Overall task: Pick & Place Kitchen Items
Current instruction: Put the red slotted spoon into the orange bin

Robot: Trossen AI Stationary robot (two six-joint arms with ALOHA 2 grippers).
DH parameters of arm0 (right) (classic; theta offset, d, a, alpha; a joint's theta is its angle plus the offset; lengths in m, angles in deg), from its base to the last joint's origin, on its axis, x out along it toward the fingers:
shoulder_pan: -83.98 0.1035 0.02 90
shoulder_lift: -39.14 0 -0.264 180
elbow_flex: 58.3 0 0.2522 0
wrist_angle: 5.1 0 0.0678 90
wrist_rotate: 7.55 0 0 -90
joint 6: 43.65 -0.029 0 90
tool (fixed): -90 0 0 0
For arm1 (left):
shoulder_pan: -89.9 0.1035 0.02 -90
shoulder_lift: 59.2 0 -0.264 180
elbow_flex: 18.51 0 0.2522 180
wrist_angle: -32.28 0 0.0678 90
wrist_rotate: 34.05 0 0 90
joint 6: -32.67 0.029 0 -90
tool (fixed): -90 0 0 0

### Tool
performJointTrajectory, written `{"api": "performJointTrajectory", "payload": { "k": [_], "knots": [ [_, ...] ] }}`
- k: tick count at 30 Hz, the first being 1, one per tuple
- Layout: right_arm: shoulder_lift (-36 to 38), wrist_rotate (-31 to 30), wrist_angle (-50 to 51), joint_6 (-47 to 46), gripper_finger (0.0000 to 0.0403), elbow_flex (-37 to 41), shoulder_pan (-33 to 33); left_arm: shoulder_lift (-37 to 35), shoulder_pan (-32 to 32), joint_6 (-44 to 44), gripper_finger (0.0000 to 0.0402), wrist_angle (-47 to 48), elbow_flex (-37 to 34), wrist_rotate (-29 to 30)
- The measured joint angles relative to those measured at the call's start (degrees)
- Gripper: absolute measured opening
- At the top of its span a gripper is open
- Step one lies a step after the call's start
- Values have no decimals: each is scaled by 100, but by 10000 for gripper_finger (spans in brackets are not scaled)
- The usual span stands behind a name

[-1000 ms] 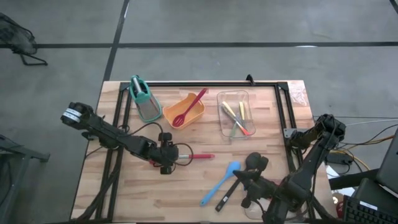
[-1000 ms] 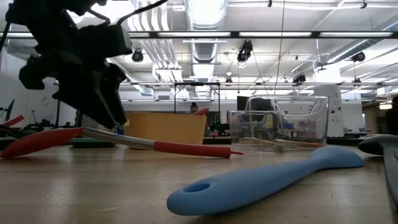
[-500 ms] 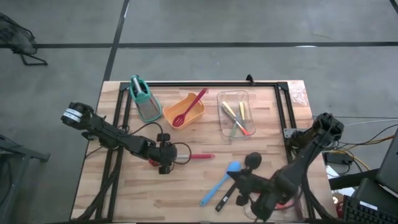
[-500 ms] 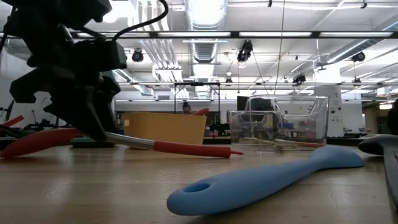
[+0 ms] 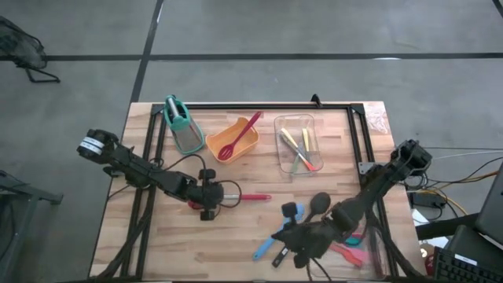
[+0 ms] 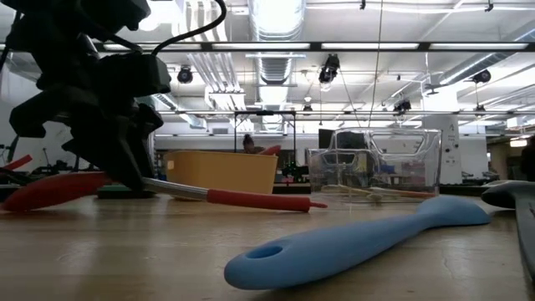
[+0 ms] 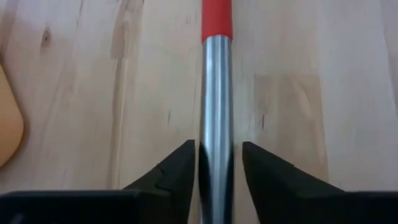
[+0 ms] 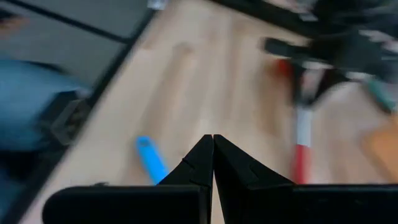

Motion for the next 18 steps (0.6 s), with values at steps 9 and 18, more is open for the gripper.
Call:
{"api": "performJointTrajectory", "payload": {
  "k": [9, 18],
  "knots": [
    [188, 1408, -1445, 531, 8, 913, -532, -9, 20, 142, 52, -168, -31, 160],
    [1500, 1404, -2546, 667, 8, 2500, -846, 10, 29, 458, 5, -604, -20, -5]
  ]
}}
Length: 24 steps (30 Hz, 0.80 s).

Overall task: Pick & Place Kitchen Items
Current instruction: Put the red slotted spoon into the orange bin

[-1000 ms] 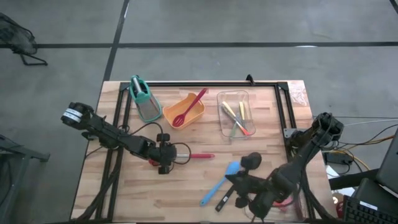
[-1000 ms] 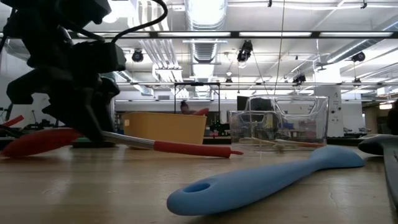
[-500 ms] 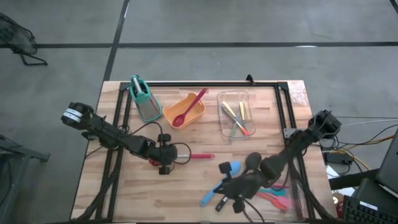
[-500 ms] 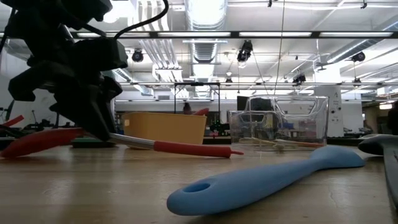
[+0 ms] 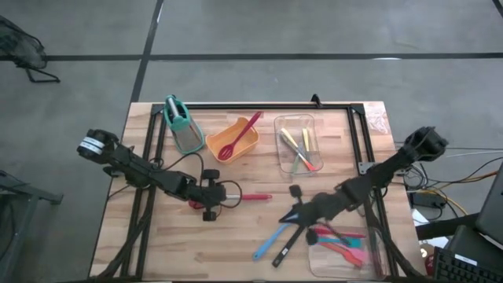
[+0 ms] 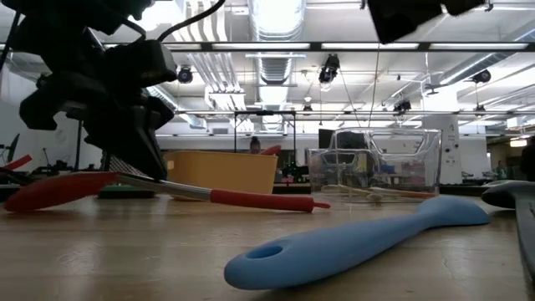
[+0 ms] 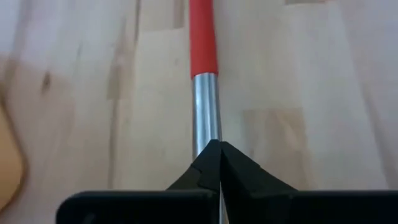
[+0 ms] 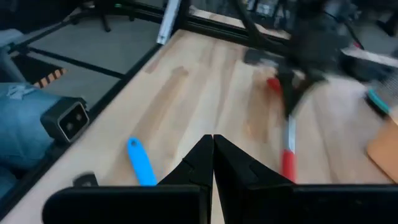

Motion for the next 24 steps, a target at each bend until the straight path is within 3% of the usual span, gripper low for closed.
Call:
{"api": "performJointTrajectory", "payload": {
  "k": [8, 18, 21, 24],
  "knots": [
    [1202, -249, -139, -934, 8, 1268, -20, -6, 6, -126, 45, -14, 14, -189],
    [1773, -987, -427, -881, 8, 2179, -23, -10, 123, -189, 159, -27, 159, 5],
    [1968, -907, -770, -861, 8, 2426, -41, -10, 208, -411, 183, -17, 124, -9],
    [2258, -429, -1098, -756, 8, 2681, -148, -10, 278, -519, 197, -32, 107, -143]
  ]
}}
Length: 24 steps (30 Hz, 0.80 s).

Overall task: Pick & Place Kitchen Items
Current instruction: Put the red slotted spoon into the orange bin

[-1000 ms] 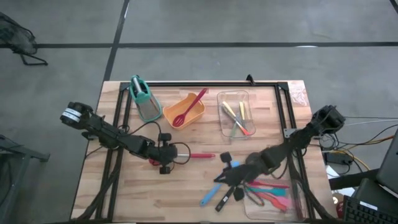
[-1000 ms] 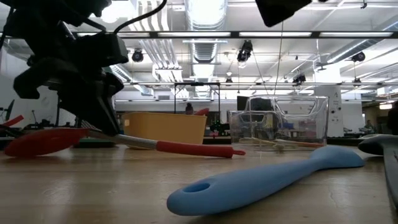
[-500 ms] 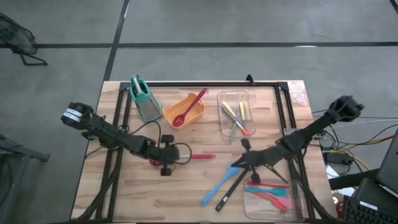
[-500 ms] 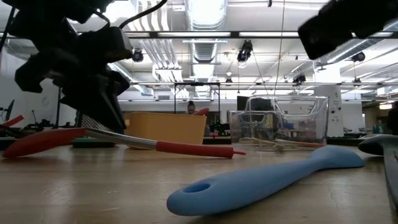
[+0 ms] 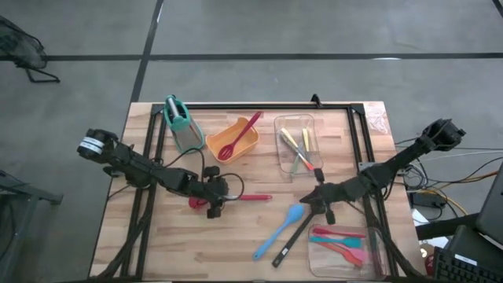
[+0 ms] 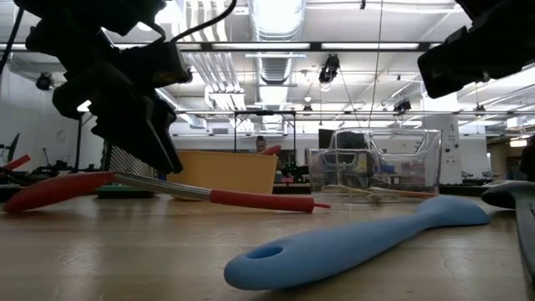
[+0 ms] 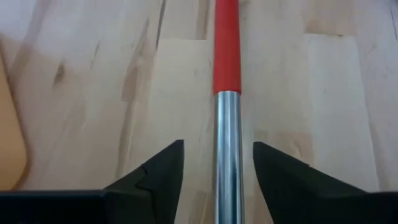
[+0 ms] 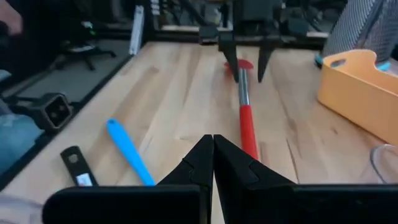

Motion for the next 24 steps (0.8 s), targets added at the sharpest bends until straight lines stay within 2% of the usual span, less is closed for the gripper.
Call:
{"api": "performJointTrajectory", "payload": {
  "k": [5, 12, 19, 24],
  "knots": [
    [657, 235, -86, 123, 8, 395, -130, -1, 18, -143, 202, -5, -28, -401],
    [1569, 1230, -95, 274, 8, 801, -355, 43, 52, -172, 202, -5, -79, -473],
    [2055, 1277, -95, 260, 8, 1192, -367, 640, 65, 58, 202, 2, -56, -521],
    [2159, 1118, -75, -47, 8, 1415, -373, 804, 65, 121, 200, -11, 117, -517]
  ]
}}
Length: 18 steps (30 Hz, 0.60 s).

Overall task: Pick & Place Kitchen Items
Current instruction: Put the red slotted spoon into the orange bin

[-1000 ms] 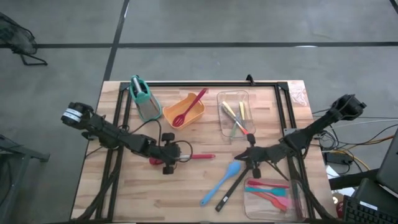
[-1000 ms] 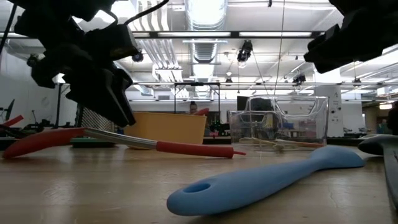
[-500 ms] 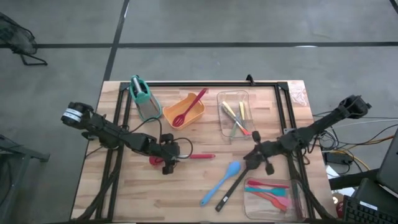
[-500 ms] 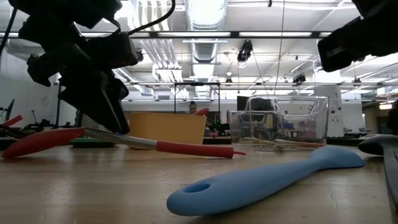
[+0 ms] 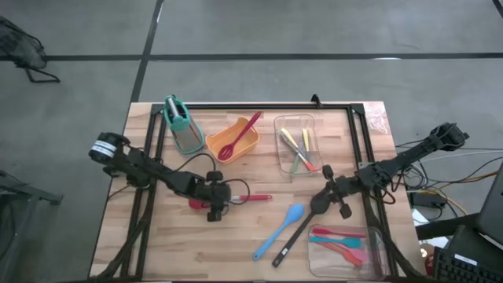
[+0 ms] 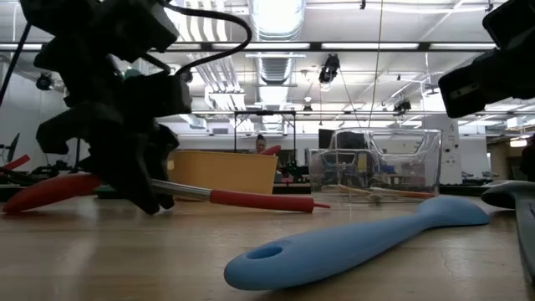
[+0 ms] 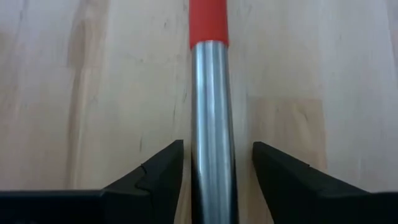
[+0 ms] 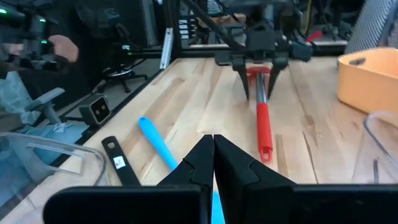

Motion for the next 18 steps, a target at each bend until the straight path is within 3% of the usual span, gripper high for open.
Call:
{"api": "performJointTrajectory", "payload": {
  "k": [6, 13, 18],
  "knots": [
    [-57, -192, -4, -100, 8, 7, 0, -142, 22, 96, 172, -32, 158, 2],
    [-58, -204, -5, -104, 8, 7, 0, -149, 37, 80, 78, -25, 154, 54],
    [-58, -205, -7, -120, 8, 7, 0, -163, 58, 184, 71, 4, 155, 62]
  ]
}}
